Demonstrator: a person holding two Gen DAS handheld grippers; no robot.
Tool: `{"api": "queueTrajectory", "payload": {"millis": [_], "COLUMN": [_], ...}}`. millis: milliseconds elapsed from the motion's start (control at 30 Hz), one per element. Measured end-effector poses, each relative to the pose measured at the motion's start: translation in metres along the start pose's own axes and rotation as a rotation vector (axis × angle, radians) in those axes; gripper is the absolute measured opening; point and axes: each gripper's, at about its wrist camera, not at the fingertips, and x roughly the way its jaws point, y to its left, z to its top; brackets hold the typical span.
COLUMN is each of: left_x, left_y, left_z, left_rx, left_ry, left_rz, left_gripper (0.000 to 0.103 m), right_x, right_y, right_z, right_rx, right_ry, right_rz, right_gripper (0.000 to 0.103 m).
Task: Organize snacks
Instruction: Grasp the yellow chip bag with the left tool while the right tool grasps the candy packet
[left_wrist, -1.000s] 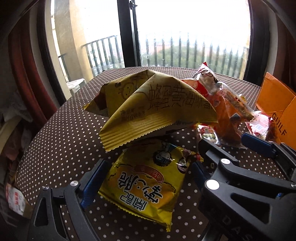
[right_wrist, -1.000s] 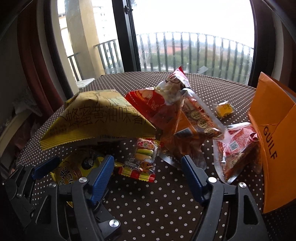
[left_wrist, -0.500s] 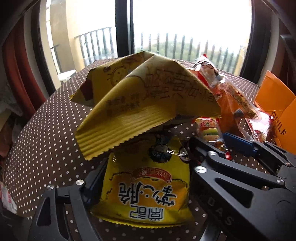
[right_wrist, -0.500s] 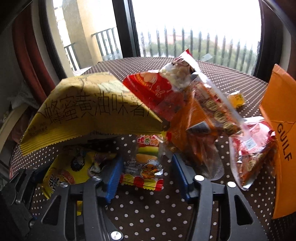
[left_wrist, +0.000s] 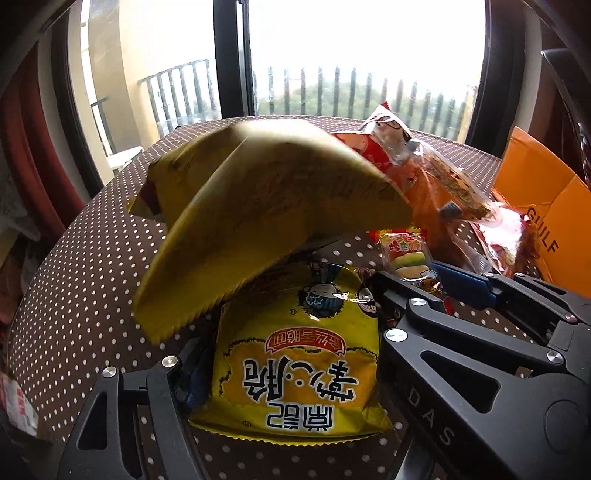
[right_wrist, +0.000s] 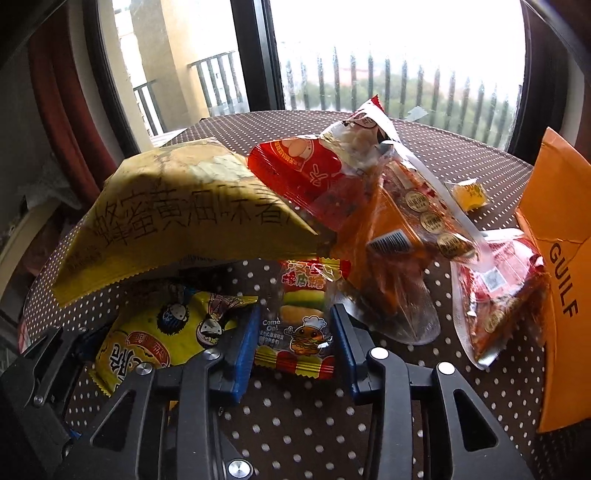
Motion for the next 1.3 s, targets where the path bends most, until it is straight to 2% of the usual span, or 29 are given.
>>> {"api": "queueTrajectory", "payload": {"millis": [567, 867, 1300], "left_x": [-0.030, -0.055, -0.099], "left_y": [-0.033, -0.044, -0.059], "left_z": [-0.010, -0.002, 0.022], "left_rx": [0.045, 0.060, 0.048], "left_ry": [-0.028, -0.073, -0.157], "left_rz": [-0.020, -0.026, -0.037], "left_gripper": [0.077, 0.076, 0.076], "right_x": [-0.027, -0.054, -0.097], "right_y": [-0.020, -0.028, -0.038], "right_z": [-0.011, -0.009, 0.012], "right_rx": [0.046, 0.068, 0.071], "right_ry": [-0.031, -0.082, -0.166], "right_rz": [-0.012, -0.018, -0.017], "right_gripper": [0.042, 0.042, 0.042]}}
